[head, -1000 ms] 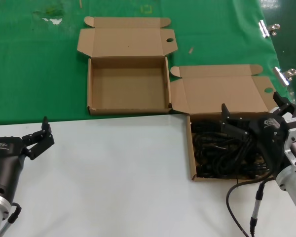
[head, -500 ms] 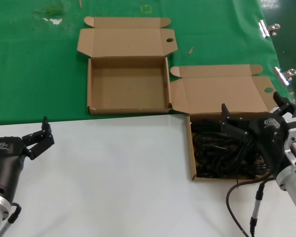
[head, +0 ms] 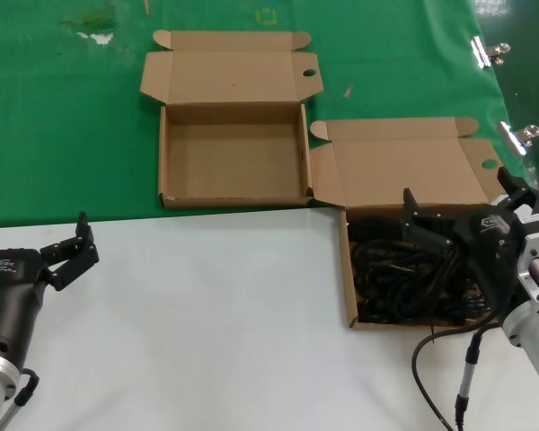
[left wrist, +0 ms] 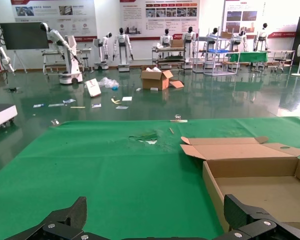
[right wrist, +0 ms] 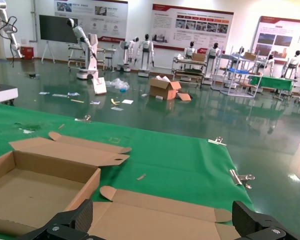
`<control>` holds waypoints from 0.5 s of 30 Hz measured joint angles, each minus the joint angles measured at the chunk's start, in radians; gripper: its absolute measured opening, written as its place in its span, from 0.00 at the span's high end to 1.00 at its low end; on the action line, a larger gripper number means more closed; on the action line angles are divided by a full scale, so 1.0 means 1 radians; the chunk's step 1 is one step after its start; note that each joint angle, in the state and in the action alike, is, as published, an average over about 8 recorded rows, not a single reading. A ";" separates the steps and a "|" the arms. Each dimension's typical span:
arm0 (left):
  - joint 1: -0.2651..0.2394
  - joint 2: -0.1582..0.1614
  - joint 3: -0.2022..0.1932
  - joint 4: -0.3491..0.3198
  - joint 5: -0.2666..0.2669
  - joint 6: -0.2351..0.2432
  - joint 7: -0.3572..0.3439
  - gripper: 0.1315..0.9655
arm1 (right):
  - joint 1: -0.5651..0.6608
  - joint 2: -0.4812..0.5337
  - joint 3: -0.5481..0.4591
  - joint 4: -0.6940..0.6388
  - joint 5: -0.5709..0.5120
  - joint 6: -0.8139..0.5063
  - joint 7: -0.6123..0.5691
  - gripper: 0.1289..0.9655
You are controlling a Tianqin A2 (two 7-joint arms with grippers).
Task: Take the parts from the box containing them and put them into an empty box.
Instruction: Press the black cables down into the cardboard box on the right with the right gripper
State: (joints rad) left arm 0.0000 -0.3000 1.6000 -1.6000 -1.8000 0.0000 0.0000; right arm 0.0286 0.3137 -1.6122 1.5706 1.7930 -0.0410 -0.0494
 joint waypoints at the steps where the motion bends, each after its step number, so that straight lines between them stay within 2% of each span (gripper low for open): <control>1: 0.000 0.000 0.000 0.000 0.000 0.000 0.000 0.00 | 0.000 0.000 0.000 0.000 0.000 0.000 0.000 0.00; 13: 0.000 0.000 0.000 0.000 0.000 0.000 0.000 0.05 | 0.000 0.000 0.000 0.000 0.000 0.000 0.000 0.00; 15: 0.000 0.000 0.000 0.000 0.000 0.000 0.000 0.08 | 0.000 0.002 -0.002 0.002 0.001 0.000 0.002 0.00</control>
State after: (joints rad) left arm 0.0000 -0.3000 1.6000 -1.6000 -1.8000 0.0000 0.0000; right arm 0.0281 0.3159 -1.6140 1.5723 1.7940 -0.0411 -0.0478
